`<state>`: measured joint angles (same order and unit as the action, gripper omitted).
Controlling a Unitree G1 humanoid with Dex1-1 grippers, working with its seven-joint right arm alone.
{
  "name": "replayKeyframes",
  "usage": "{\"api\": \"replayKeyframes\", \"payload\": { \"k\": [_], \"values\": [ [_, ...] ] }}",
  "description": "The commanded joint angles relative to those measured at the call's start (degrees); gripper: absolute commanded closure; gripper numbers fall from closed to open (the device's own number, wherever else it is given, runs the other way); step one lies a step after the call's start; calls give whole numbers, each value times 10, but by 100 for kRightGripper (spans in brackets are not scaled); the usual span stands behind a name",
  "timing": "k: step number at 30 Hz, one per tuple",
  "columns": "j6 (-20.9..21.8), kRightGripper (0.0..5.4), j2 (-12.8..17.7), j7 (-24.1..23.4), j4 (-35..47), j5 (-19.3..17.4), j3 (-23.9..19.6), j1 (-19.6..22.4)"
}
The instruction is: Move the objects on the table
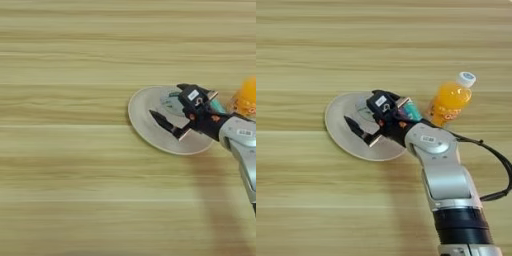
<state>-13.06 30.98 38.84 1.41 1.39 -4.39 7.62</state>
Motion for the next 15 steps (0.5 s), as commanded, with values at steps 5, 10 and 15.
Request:
{"api": "replayKeyframes", "payload": {
  "k": [5, 10, 15],
  "values": [
    [16, 4, 18, -12, 20, -3, -8, 26],
    [15, 4, 16, -11, 12, -2, -3, 28],
    [20, 4, 13, -8, 2, -4, 3, 28]
  ]
}}
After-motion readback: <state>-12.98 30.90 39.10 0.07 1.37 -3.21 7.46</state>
